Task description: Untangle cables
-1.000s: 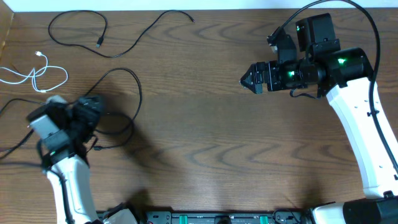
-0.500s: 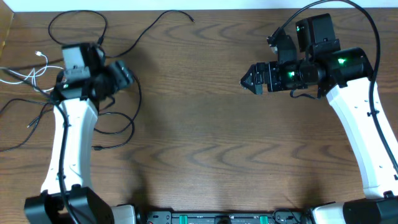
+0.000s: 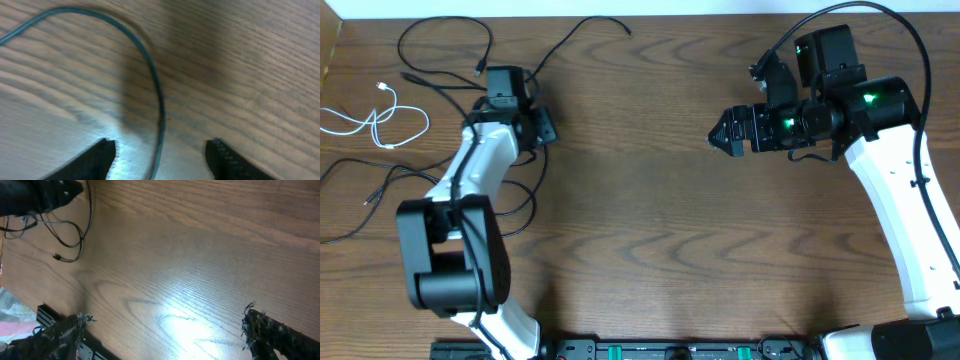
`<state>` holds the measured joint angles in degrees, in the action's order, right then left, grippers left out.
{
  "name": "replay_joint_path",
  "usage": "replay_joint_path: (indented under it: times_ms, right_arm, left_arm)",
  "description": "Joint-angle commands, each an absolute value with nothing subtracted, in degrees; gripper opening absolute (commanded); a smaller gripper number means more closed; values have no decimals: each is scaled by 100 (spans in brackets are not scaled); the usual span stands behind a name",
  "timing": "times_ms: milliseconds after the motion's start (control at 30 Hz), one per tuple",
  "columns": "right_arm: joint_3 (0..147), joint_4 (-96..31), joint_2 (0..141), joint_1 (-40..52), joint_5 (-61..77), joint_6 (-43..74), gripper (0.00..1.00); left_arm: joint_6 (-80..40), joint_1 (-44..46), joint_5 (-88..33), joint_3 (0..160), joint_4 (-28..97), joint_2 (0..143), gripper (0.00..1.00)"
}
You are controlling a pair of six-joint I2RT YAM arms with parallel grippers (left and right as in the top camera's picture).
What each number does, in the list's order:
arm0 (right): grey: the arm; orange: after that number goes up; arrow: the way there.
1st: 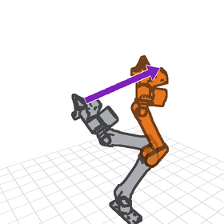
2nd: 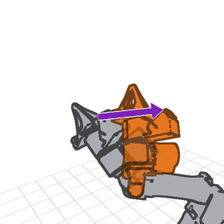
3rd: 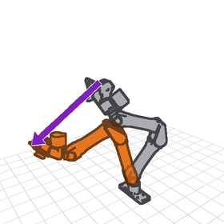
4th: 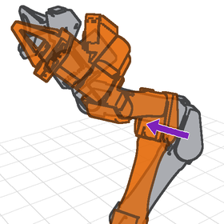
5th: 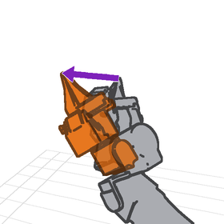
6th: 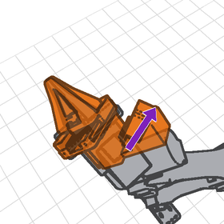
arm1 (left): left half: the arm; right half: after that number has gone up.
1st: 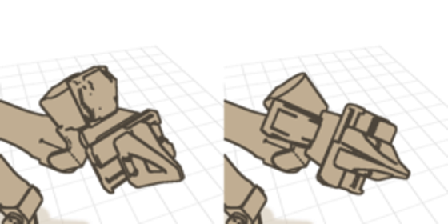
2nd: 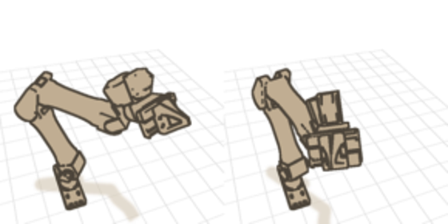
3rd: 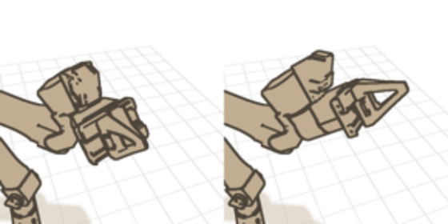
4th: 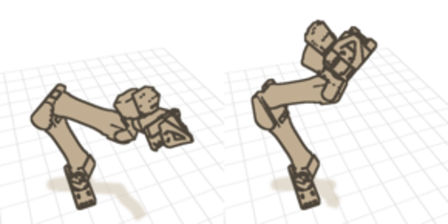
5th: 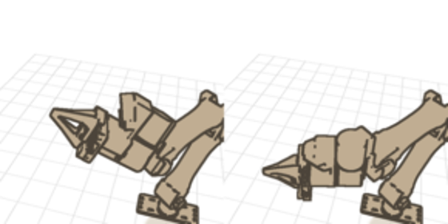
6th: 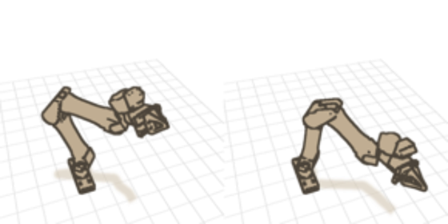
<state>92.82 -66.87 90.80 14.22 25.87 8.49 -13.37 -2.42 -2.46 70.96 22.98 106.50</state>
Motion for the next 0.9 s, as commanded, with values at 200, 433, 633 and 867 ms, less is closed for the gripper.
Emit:
replay_joint_path:
  times_ms: [200,433,633,867]
  right_arm:
    - [9288,-6753,9113,1474,2580,762,99]
    - [9286,-6748,9113,1474,2582,762,99]
    - [9286,-6709,9113,1474,2582,762,99]
    - [9286,-6702,9113,1474,2582,764,99]
  left_arm:
    - [-1203,-167,-36,7107,2045,11118,67]
    - [-1205,-165,-43,7098,2058,11216,45]
    - [-1205,-163,-58,6904,2021,11220,46]
    - [-1205,-163,-60,6770,2045,11253,42]
